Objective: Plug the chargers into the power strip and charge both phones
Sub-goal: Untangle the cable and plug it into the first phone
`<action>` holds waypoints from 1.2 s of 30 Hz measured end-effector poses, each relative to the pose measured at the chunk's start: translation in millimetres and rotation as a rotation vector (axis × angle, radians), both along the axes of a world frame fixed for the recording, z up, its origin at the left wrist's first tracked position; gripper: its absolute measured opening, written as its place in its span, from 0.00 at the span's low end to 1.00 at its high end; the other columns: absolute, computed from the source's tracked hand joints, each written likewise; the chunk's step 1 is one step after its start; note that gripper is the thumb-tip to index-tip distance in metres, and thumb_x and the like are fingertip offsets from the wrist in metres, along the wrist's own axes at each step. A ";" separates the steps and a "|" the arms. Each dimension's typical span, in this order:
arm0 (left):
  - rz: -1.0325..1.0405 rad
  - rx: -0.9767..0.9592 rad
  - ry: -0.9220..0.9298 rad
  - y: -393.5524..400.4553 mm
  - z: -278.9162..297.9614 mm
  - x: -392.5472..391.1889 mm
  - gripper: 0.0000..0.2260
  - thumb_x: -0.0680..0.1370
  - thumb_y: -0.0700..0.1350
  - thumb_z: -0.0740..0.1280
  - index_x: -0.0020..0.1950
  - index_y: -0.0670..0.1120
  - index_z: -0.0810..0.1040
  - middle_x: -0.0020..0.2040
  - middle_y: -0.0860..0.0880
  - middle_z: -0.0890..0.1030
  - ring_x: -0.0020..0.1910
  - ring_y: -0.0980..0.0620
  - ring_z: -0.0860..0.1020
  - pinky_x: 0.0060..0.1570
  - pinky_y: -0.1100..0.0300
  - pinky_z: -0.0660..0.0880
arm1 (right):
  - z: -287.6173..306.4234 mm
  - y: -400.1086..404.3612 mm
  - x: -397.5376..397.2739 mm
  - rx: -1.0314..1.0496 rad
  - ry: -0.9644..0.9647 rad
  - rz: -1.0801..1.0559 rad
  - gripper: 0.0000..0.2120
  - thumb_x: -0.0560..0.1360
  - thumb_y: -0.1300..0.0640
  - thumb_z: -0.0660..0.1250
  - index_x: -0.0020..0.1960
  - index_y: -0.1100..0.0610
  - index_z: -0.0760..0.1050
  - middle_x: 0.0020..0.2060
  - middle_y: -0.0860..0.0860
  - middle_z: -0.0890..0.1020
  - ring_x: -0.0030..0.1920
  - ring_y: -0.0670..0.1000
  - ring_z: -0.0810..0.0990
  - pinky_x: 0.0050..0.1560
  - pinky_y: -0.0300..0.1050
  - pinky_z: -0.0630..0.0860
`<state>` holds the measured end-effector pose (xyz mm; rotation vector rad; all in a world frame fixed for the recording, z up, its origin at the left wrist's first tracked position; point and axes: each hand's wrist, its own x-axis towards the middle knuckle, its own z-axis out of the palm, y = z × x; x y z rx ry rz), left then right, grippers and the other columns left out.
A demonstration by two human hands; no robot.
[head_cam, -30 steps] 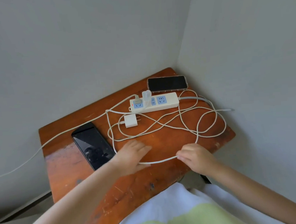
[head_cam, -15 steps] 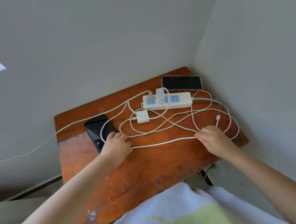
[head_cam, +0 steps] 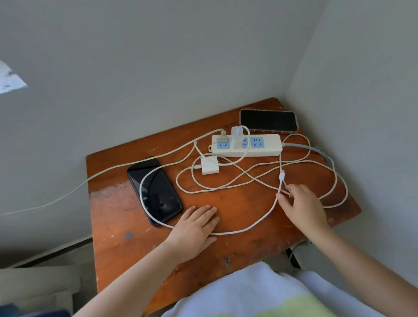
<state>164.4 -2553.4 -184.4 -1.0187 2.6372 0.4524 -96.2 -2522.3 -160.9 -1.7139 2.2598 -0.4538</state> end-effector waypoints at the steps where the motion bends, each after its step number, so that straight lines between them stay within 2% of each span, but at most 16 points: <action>1: -0.006 0.013 0.014 0.8 0.2 1.8 0.23 0.80 0.54 0.50 0.73 0.49 0.52 0.76 0.49 0.53 0.74 0.50 0.47 0.71 0.53 0.41 | 0.7 -10.4 0.8 0.107 0.017 -0.097 0.17 0.76 0.50 0.62 0.53 0.64 0.74 0.42 0.57 0.79 0.42 0.56 0.78 0.35 0.43 0.73; 4: 0.040 0.003 0.100 -0.6 2.3 10.3 0.22 0.80 0.54 0.51 0.73 0.49 0.54 0.75 0.50 0.56 0.74 0.51 0.50 0.71 0.55 0.42 | -2.4 -35.2 10.7 0.314 0.075 -0.180 0.17 0.77 0.47 0.59 0.53 0.62 0.71 0.43 0.56 0.79 0.42 0.55 0.79 0.34 0.42 0.70; 6: 0.086 -0.007 0.161 -1.9 11.9 19.3 0.22 0.78 0.52 0.58 0.71 0.47 0.62 0.72 0.48 0.64 0.72 0.49 0.58 0.71 0.53 0.52 | -4.7 -43.2 16.8 0.351 0.092 -0.223 0.14 0.78 0.52 0.59 0.55 0.63 0.70 0.48 0.58 0.80 0.47 0.57 0.79 0.37 0.43 0.71; 8: 0.088 -0.074 0.210 -3.0 24.0 30.0 0.20 0.72 0.48 0.70 0.62 0.45 0.74 0.61 0.46 0.78 0.62 0.46 0.74 0.60 0.49 0.71 | -6.3 -43.2 18.1 0.357 0.088 -0.248 0.10 0.78 0.57 0.60 0.55 0.63 0.72 0.49 0.59 0.80 0.47 0.57 0.79 0.37 0.43 0.70; 9: 0.095 -0.156 0.234 -3.2 24.5 35.8 0.19 0.69 0.47 0.73 0.58 0.45 0.78 0.56 0.47 0.81 0.57 0.47 0.78 0.53 0.50 0.76 | -6.2 -42.5 16.9 0.333 0.057 -0.260 0.09 0.78 0.59 0.60 0.53 0.64 0.73 0.48 0.59 0.81 0.45 0.57 0.79 0.37 0.42 0.70; 11: 0.120 -0.218 0.282 -0.7 26.2 46.5 0.12 0.74 0.49 0.66 0.55 0.45 0.79 0.52 0.48 0.83 0.53 0.48 0.80 0.48 0.53 0.78 | -1.3 -38.1 14.2 0.241 -0.038 -0.278 0.07 0.77 0.62 0.61 0.50 0.65 0.74 0.45 0.61 0.81 0.40 0.56 0.77 0.36 0.42 0.69; 13: 0.172 -0.202 0.296 3.6 25.6 57.3 0.22 0.80 0.52 0.48 0.55 0.44 0.79 0.52 0.48 0.83 0.53 0.48 0.80 0.49 0.53 0.78 | 5.2 -33.0 9.2 0.120 -0.117 -0.287 0.07 0.77 0.63 0.61 0.51 0.66 0.74 0.45 0.62 0.81 0.40 0.57 0.77 0.37 0.43 0.69; 14: 0.210 -0.198 0.301 5.6 26.1 62.6 0.26 0.80 0.52 0.44 0.55 0.44 0.79 0.52 0.47 0.83 0.53 0.47 0.80 0.49 0.53 0.78 | 10.8 -31.9 6.4 0.055 -0.150 -0.306 0.07 0.76 0.64 0.61 0.52 0.66 0.74 0.46 0.62 0.81 0.41 0.57 0.77 0.37 0.43 0.68; 17: 0.283 -0.238 0.307 10.3 25.4 77.6 0.28 0.80 0.52 0.41 0.54 0.43 0.79 0.51 0.45 0.83 0.52 0.45 0.81 0.47 0.51 0.78 | 35.3 -33.9 -5.0 -0.156 -0.145 -0.385 0.08 0.77 0.67 0.59 0.54 0.68 0.73 0.47 0.66 0.80 0.42 0.59 0.77 0.40 0.42 0.66; 19: 0.299 -0.248 0.279 6.6 24.8 84.4 0.24 0.81 0.50 0.45 0.55 0.42 0.79 0.52 0.43 0.83 0.53 0.43 0.80 0.48 0.50 0.77 | 53.5 -39.2 -13.4 -0.281 -0.068 -0.416 0.10 0.76 0.69 0.58 0.55 0.69 0.73 0.49 0.68 0.79 0.48 0.64 0.77 0.42 0.43 0.66; 21: 0.315 -0.217 0.252 -2.7 21.8 84.8 0.15 0.78 0.45 0.57 0.62 0.42 0.73 0.61 0.41 0.77 0.63 0.42 0.73 0.60 0.48 0.71 | 69.5 -44.8 -15.3 -0.338 0.011 -0.372 0.11 0.76 0.70 0.57 0.56 0.70 0.73 0.50 0.69 0.77 0.49 0.65 0.76 0.41 0.39 0.63; 23: 0.236 -0.106 0.150 -18.5 20.3 79.7 0.23 0.75 0.42 0.61 0.70 0.45 0.62 0.72 0.45 0.63 0.73 0.46 0.57 0.71 0.51 0.54 | 77.4 -44.6 -2.1 -0.311 0.068 -0.227 0.12 0.75 0.70 0.58 0.57 0.69 0.73 0.51 0.68 0.76 0.49 0.65 0.76 0.43 0.38 0.64; 25: 0.109 -0.058 -0.041 -39.1 22.5 71.4 0.30 0.74 0.42 0.60 0.73 0.48 0.52 0.76 0.48 0.53 0.74 0.49 0.48 0.72 0.52 0.45 | 75.7 -36.6 23.3 -0.265 0.119 -0.032 0.11 0.75 0.68 0.61 0.56 0.68 0.75 0.51 0.66 0.77 0.50 0.62 0.77 0.43 0.41 0.68; 30: -0.156 -0.079 -0.419 -77.1 34.8 68.0 0.38 0.73 0.42 0.65 0.74 0.49 0.43 0.76 0.49 0.45 0.74 0.49 0.42 0.72 0.48 0.44 | 56.8 -0.3 95.5 -0.210 0.041 0.247 0.07 0.74 0.66 0.65 0.50 0.66 0.79 0.40 0.61 0.79 0.38 0.56 0.76 0.34 0.41 0.66; 33: -0.297 -0.139 -0.544 -84.7 37.8 69.8 0.40 0.73 0.41 0.66 0.73 0.48 0.40 0.76 0.48 0.43 0.74 0.47 0.42 0.72 0.47 0.46 | 37.5 18.7 129.3 -0.130 -0.035 0.278 0.11 0.76 0.60 0.63 0.57 0.60 0.77 0.47 0.56 0.80 0.43 0.49 0.76 0.38 0.33 0.68; 36: -0.371 -0.188 -0.532 -85.6 39.8 69.3 0.39 0.73 0.39 0.66 0.73 0.46 0.41 0.76 0.46 0.45 0.74 0.47 0.45 0.72 0.51 0.46 | 25.8 29.2 154.0 -0.083 -0.126 0.297 0.12 0.77 0.57 0.61 0.59 0.59 0.75 0.49 0.55 0.79 0.46 0.49 0.77 0.40 0.33 0.71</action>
